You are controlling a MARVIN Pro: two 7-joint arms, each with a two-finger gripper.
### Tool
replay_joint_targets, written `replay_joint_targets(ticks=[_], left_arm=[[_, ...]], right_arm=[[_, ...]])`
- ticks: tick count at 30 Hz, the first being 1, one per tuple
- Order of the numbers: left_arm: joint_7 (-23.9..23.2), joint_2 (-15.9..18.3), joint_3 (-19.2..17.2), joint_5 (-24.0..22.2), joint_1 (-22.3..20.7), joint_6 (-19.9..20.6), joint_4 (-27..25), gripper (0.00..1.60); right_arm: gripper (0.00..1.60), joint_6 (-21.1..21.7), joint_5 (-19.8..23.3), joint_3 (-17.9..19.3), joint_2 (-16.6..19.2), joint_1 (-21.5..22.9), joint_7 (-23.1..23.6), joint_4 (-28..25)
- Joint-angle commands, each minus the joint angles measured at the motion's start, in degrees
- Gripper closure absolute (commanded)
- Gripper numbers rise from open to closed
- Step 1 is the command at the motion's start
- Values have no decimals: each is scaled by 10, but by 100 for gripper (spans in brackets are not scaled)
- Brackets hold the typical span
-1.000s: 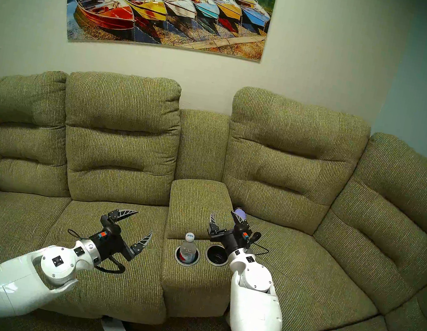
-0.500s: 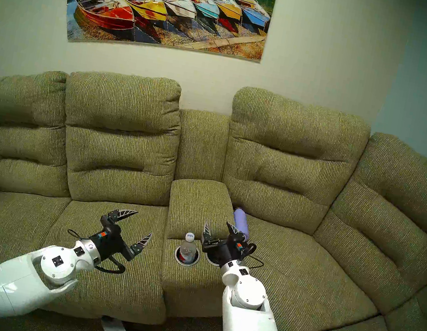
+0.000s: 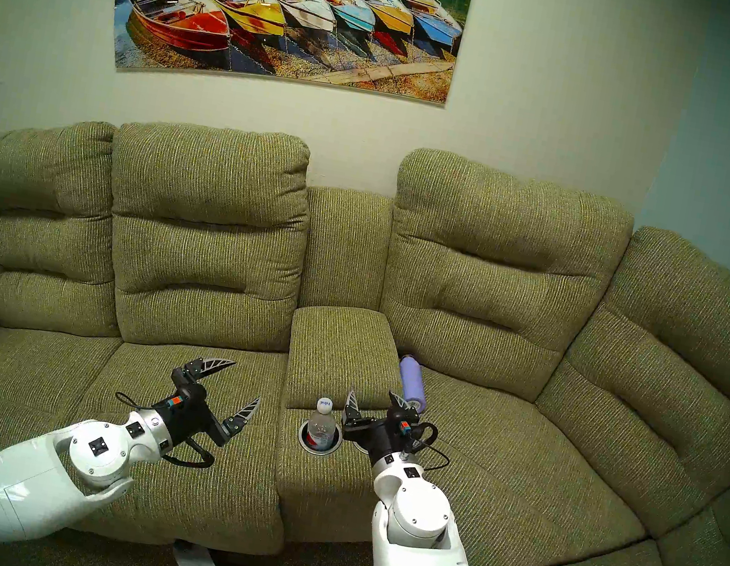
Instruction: Take bottles out of cup holder
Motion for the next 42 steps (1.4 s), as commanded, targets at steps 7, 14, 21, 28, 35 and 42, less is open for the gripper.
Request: replay_joint_targets(ticks=[7, 14, 21, 28, 35, 42], left_arm=[[0, 0, -1, -1, -1, -4, -9, 0], [1, 0, -1, -1, -1, -4, -9, 0], [1, 0, 0, -1, -1, -4, -9, 0], [1, 0, 0, -1, -2, -4, -8, 0], [1, 1, 0, -1, -2, -4, -8, 0], [1, 1, 1, -1, -2, -4, -8, 0]], right_arm=[[0, -7, 9, -9, -1, 2, -8, -18], [0, -12, 9, -16, 0, 5, -27, -13], [0, -10, 7, -26, -1, 39, -38, 36], [0, -9, 5, -38, -2, 63, -26, 69], [0, -15, 2, -45, -2, 81, -20, 90], [0, -15, -10, -50, -4, 101, -20, 106]])
